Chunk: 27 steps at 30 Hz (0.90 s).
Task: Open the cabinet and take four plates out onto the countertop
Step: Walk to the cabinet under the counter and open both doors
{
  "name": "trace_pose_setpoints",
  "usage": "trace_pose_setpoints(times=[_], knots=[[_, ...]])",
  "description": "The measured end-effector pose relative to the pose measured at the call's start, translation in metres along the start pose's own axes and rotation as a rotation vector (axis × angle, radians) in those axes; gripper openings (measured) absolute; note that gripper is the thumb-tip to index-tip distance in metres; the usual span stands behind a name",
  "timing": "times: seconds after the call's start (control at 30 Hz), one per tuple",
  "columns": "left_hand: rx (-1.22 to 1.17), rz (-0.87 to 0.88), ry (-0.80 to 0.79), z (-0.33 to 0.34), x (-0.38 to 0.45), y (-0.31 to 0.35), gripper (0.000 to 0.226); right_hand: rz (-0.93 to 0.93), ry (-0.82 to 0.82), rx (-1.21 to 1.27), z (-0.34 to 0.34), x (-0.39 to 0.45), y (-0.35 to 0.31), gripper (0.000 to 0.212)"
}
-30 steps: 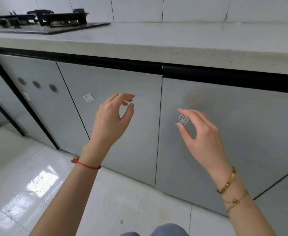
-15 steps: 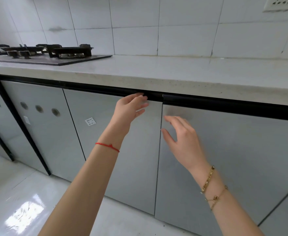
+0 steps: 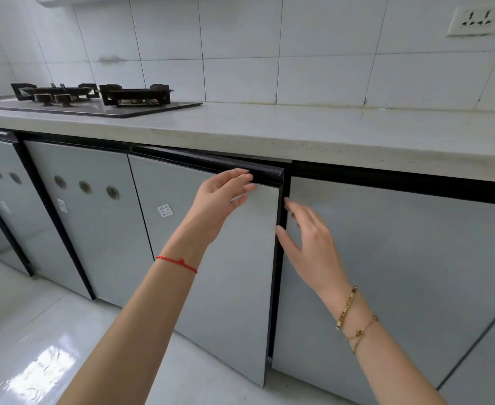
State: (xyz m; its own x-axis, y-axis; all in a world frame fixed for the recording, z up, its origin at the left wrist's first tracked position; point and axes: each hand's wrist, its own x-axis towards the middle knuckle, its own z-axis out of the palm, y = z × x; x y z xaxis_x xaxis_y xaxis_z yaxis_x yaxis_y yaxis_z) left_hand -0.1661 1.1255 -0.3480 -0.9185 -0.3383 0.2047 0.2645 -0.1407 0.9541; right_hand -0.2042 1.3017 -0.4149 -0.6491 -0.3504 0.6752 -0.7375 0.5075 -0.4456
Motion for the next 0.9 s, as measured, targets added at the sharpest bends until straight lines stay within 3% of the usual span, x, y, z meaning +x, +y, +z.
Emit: trace_pose_setpoints(times=[0.23, 0.33, 0.43, 0.53, 0.63, 0.9], knots=[[0.082, 0.031, -0.001, -0.031, -0.044, 0.015, 0.012, -0.154, 0.013, 0.106, 0.008, -0.025, -0.030, 0.047], [0.314, 0.115, 0.115, -0.041, -0.063, 0.018, 0.022, -0.199, 0.010, 0.132, 0.010, -0.037, -0.044, 0.050], [0.660, 0.320, 0.270, -0.048, -0.086, 0.018, 0.037, -0.242, 0.001, 0.148, 0.014, -0.047, -0.056, 0.053], [0.889, 0.541, 0.228, -0.054, -0.106, 0.025, 0.048, -0.295, 0.001, 0.133, 0.020, -0.056, -0.070, 0.053], [1.052, 0.586, 0.188, -0.059, -0.121, 0.034, 0.047, -0.379, 0.016, 0.141, 0.030, -0.063, -0.087, 0.054], [1.102, 0.685, 0.426, -0.105, -0.171, 0.056, 0.031, -0.582, -0.028, 0.322, 0.077, -0.066, -0.133, 0.053]])
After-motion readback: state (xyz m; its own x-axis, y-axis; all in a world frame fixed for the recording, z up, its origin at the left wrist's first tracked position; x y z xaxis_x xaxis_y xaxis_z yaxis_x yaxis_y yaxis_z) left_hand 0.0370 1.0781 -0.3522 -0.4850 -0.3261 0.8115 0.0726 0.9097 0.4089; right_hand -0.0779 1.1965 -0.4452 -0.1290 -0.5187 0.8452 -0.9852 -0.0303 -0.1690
